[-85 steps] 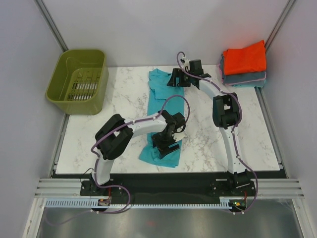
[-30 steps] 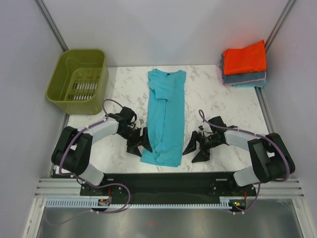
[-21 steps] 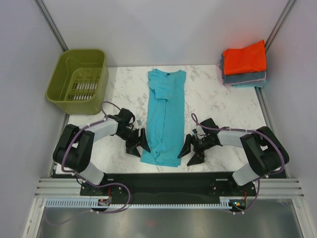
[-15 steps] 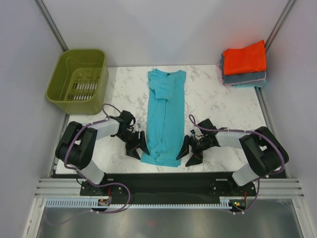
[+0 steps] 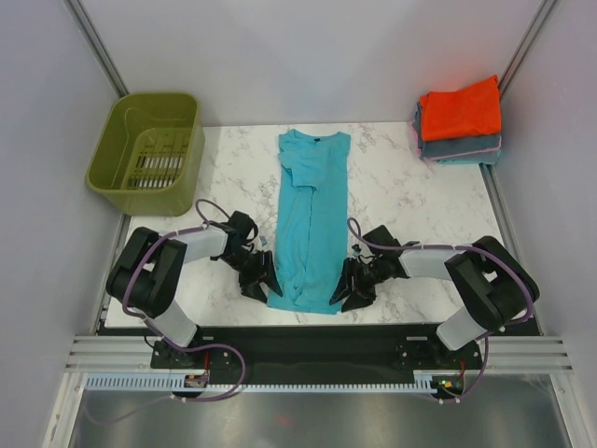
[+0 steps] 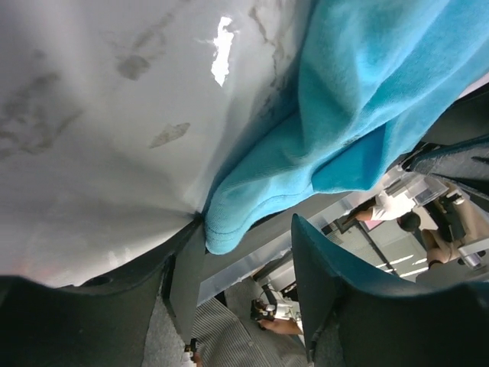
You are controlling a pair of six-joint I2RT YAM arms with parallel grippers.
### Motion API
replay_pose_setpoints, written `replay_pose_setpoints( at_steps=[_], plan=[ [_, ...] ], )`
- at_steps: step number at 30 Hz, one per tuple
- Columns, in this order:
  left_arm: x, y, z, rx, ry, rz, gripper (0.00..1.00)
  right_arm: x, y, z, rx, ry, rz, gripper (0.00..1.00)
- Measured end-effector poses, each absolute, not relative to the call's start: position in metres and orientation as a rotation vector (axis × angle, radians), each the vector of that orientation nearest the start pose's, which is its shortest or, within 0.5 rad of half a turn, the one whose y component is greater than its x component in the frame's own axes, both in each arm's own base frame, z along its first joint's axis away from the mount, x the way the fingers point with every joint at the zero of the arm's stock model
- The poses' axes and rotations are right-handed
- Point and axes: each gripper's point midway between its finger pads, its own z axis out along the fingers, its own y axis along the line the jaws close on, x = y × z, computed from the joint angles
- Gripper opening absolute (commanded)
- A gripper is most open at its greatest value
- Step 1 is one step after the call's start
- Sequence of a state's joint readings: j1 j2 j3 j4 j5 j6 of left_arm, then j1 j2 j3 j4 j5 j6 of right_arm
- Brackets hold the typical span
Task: Fold and stack the t-shirts
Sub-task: Fold the tshirt
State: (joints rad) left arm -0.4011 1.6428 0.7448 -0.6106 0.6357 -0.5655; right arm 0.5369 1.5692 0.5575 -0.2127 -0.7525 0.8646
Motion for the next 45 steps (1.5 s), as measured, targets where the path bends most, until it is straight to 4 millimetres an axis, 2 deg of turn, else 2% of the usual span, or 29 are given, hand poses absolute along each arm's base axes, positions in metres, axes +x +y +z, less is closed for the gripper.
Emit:
replay_pose_setpoints(
  at_steps=[2, 3, 7, 12, 13, 14, 16, 17, 18, 22, 24, 27, 31, 37, 41, 45],
  plan=[
    [0.147, -0.2, 0.018, -0.209, 3.228, -0.99, 0.54, 0.131, 0.246, 0.022, 0.28, 3.083, 1.28, 0.46],
    [0.146, -0.201, 0.018, -0.2, 3.23, -0.992, 0.49, 0.132, 0.247, 0.021, 0.273, 3.076, 1.277, 0.43],
    [0.138, -0.205, 0.015, -0.167, 3.243, -0.991, 0.42, 0.135, 0.248, 0.018, 0.267, 3.064, 1.253, 0.39],
    [0.135, -0.209, 0.013, -0.133, 3.241, -0.983, 0.31, 0.138, 0.248, 0.015, 0.262, 3.049, 1.234, 0.27],
    [0.135, -0.209, 0.013, -0.129, 3.24, -0.981, 0.3, 0.138, 0.247, 0.015, 0.262, 3.049, 1.232, 0.24],
    [0.135, -0.209, 0.013, -0.125, 3.238, -0.981, 0.29, 0.138, 0.247, 0.014, 0.263, 3.048, 1.229, 0.15],
    [0.136, -0.211, 0.013, -0.121, 3.232, -0.985, 0.17, 0.139, 0.247, 0.013, 0.257, 3.04, 1.221, 0.03],
    [0.136, -0.211, 0.013, -0.12, 3.23, -0.987, 0.07, 0.14, 0.247, 0.013, 0.257, 3.036, 1.22, 0.0],
    [0.136, -0.211, 0.013, -0.123, 3.229, -0.988, 0.02, 0.14, 0.247, 0.013, 0.256, 3.034, 1.22, 0.0],
    [0.138, -0.212, 0.014, -0.119, 3.222, -0.99, 0.02, 0.143, 0.245, 0.016, 0.227, 3.02, 1.206, 0.0],
    [0.142, -0.214, 0.019, -0.108, 3.204, -0.996, 0.02, 0.152, 0.244, 0.024, 0.204, 2.99, 1.192, 0.0],
    [0.161, -0.222, 0.038, -0.071, 3.13, -1.018, 0.02, 0.181, 0.241, 0.046, 0.176, 2.897, 1.19, 0.0],
    [0.202, -0.231, 0.07, -0.027, 2.977, -1.052, 0.02, 0.225, 0.234, 0.078, 0.157, 2.768, 1.171, 0.0],
    [0.272, -0.219, 0.102, -0.072, 2.82, -1.028, 0.02, 0.281, 0.227, 0.113, 0.142, 2.655, 1.133, 0.0],
    [0.327, -0.217, 0.111, -0.086, 2.757, -1.009, 0.02, 0.332, 0.226, 0.12, 0.161, 2.601, 1.117, 0.0],
    [0.377, -0.224, 0.111, -0.053, 2.703, -0.999, 0.02, 0.387, 0.227, 0.118, 0.167, 2.553, 1.094, 0.0]
  ],
)
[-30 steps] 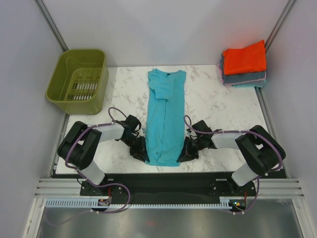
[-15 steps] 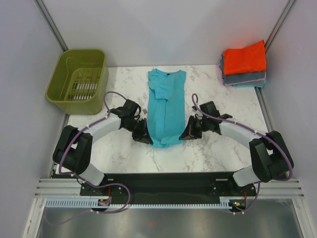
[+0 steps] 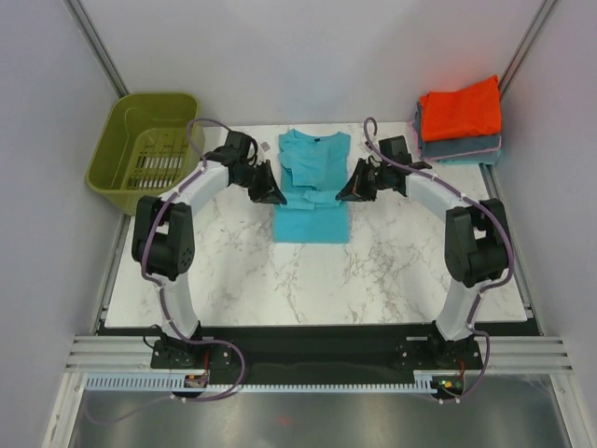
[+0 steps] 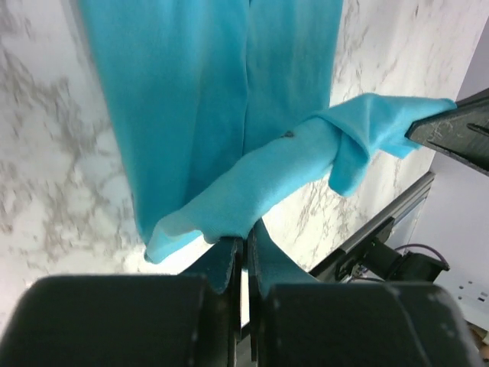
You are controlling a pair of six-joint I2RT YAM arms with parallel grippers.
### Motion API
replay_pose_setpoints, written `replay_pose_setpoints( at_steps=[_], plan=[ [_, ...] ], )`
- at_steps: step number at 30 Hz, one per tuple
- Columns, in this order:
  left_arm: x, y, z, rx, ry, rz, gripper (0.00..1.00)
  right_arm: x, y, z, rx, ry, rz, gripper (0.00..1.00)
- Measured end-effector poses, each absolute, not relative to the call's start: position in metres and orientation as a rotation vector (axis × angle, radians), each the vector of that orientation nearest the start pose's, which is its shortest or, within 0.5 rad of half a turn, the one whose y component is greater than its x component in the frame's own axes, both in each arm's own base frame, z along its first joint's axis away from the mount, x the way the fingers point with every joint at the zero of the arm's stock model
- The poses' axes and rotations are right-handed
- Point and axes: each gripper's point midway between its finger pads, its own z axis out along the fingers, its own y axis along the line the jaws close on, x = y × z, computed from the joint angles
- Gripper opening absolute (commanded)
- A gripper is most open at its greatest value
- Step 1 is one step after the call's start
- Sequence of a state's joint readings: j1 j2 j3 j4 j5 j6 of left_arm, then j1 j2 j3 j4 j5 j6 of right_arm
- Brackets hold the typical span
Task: Fold and stack the t-shirts
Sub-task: Fold the tshirt
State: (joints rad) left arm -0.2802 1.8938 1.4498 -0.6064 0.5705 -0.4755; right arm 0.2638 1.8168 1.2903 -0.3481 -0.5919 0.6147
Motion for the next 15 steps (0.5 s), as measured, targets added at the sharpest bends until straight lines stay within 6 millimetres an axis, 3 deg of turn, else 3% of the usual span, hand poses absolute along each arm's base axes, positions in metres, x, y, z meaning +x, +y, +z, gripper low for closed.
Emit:
replay_pose_setpoints(
  at_steps=[4, 7, 9, 10, 11, 12, 15],
  plan=[
    [0.419, -0.23, 0.102, -0.025, 2.666, -0.978, 0.02, 0.431, 0.228, 0.11, 0.162, 2.511, 1.072, 0.0],
    [0.443, -0.232, 0.09, -0.021, 2.658, -0.959, 0.02, 0.451, 0.227, 0.096, 0.168, 2.507, 1.058, 0.0],
    [0.458, -0.232, 0.08, -0.021, 2.653, -0.94, 0.24, 0.461, 0.226, 0.086, 0.171, 2.51, 1.05, 0.0],
    [0.464, -0.232, 0.075, -0.015, 2.648, -0.928, 0.34, 0.464, 0.226, 0.082, 0.169, 2.51, 1.047, 0.15],
    [0.469, -0.232, 0.072, -0.004, 2.645, -0.919, 0.48, 0.467, 0.227, 0.078, 0.169, 2.514, 1.046, 0.24],
    [0.473, -0.231, 0.068, 0.005, 2.64, -0.902, 0.53, 0.47, 0.226, 0.074, 0.167, 2.515, 1.041, 0.38],
    [0.477, -0.227, 0.066, 0.025, 2.635, -0.864, 0.66, 0.474, 0.22, 0.071, 0.152, 2.511, 1.025, 0.48]
  ],
)
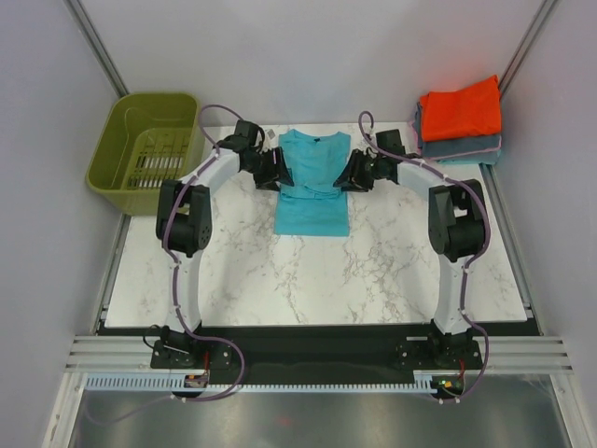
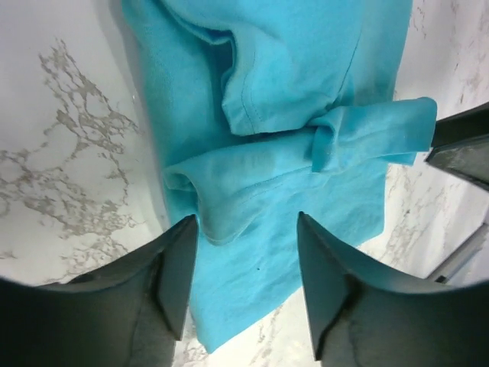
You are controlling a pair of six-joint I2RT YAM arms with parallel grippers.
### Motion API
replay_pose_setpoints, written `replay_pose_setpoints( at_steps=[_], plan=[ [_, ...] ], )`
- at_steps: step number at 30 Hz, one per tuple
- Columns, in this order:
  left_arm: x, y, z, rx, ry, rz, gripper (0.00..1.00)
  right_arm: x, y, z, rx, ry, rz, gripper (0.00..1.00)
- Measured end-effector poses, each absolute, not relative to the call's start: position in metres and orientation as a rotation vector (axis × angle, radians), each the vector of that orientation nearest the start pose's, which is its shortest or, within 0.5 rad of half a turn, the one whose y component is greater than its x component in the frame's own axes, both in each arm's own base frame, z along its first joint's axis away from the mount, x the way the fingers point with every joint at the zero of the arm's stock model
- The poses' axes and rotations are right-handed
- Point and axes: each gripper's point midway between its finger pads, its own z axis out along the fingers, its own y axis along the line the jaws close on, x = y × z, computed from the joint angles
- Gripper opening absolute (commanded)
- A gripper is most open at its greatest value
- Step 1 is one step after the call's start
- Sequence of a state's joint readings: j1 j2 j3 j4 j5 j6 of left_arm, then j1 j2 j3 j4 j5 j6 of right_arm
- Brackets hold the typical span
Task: Fold and stack the t-shirts
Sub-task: Fold the tshirt
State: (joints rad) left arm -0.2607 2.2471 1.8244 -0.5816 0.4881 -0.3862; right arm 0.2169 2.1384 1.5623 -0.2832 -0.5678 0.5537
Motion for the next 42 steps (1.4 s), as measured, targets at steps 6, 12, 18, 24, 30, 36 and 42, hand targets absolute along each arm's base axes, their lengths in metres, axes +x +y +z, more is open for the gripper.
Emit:
replay_pose_setpoints(
  at_steps=[6, 12, 18, 24, 30, 36, 42],
  plan=[
    [0.454, -0.214, 0.095, 0.074, 2.614, -0.84, 0.68, 0.467, 0.182, 0.093, 0.196, 2.474, 1.022, 0.5],
    [0.38, -0.199, 0.103, 0.057, 2.692, -0.92, 0.67, 0.395, 0.165, 0.087, 0.296, 2.545, 1.146, 0.53],
    [0.326, -0.187, 0.045, -0.036, 2.921, -0.914, 0.67, 0.316, 0.179, 0.033, 0.441, 2.771, 1.241, 0.53],
    [0.318, -0.188, 0.027, -0.066, 2.987, -0.945, 0.67, 0.319, 0.191, 0.027, 0.435, 2.777, 1.29, 0.54],
    [0.323, -0.194, 0.028, -0.066, 2.99, -0.988, 0.67, 0.342, 0.2, 0.028, 0.4, 2.732, 1.312, 0.54],
    [0.338, -0.205, 0.029, -0.086, 2.944, -1.059, 0.63, 0.349, 0.205, 0.028, 0.393, 2.719, 1.337, 0.53],
    [0.355, -0.213, 0.025, -0.102, 2.898, -1.1, 0.49, 0.351, 0.207, 0.028, 0.386, 2.712, 1.345, 0.53]
  ],
)
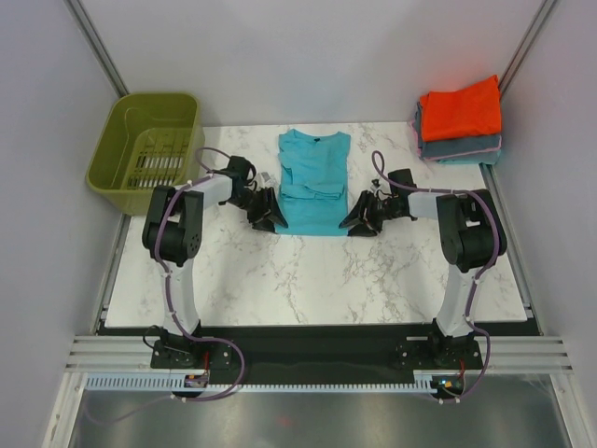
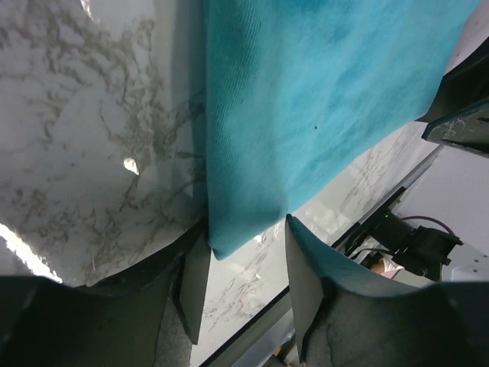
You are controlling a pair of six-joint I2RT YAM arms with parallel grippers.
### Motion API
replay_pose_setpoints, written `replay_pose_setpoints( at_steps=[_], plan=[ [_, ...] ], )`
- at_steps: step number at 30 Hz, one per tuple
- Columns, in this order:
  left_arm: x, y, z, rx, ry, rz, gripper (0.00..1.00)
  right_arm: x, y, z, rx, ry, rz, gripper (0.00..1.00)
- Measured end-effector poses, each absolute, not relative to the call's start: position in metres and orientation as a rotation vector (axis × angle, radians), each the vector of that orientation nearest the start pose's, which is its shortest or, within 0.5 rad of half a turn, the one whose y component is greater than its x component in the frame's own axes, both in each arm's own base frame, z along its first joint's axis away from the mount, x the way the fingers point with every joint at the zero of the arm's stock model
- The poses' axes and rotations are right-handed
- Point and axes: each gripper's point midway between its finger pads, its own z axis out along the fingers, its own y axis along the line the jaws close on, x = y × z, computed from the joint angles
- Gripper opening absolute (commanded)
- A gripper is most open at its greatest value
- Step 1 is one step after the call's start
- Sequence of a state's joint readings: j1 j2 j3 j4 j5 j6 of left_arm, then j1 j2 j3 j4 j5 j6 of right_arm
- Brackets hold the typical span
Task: Fold and stack the t-shirts
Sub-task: Fold the tshirt
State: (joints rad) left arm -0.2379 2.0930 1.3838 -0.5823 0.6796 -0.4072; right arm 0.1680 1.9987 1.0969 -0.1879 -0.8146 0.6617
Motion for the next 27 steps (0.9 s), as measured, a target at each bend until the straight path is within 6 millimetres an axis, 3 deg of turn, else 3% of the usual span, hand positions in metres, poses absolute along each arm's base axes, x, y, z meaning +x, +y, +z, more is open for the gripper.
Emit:
replay_pose_setpoints(
  at_steps=[6, 8, 11, 14, 18, 21, 27],
  plan=[
    [0.36, -0.214, 0.02, -0.106, 2.89, -1.098, 0.3, 0.353, 0.21, 0.026, 0.371, 2.711, 1.343, 0.45],
    [0.361, -0.214, 0.019, -0.105, 2.886, -1.099, 0.3, 0.352, 0.211, 0.024, 0.368, 2.713, 1.337, 0.39],
    [0.361, -0.214, 0.018, -0.103, 2.883, -1.101, 0.3, 0.353, 0.209, 0.021, 0.354, 2.716, 1.313, 0.12],
    [0.36, -0.214, 0.018, -0.103, 2.878, -1.105, 0.3, 0.354, 0.209, 0.02, 0.344, 2.714, 1.299, 0.0],
    [0.356, -0.213, 0.02, -0.102, 2.873, -1.096, 0.3, 0.355, 0.208, 0.023, 0.333, 2.706, 1.289, 0.0],
    [0.35, -0.209, 0.028, -0.098, 2.863, -1.076, 0.3, 0.356, 0.207, 0.037, 0.308, 2.676, 1.282, 0.0],
    [0.348, -0.211, 0.078, -0.025, 2.739, -1.08, 0.3, 0.346, 0.205, 0.092, 0.22, 2.553, 1.283, 0.0]
  ],
)
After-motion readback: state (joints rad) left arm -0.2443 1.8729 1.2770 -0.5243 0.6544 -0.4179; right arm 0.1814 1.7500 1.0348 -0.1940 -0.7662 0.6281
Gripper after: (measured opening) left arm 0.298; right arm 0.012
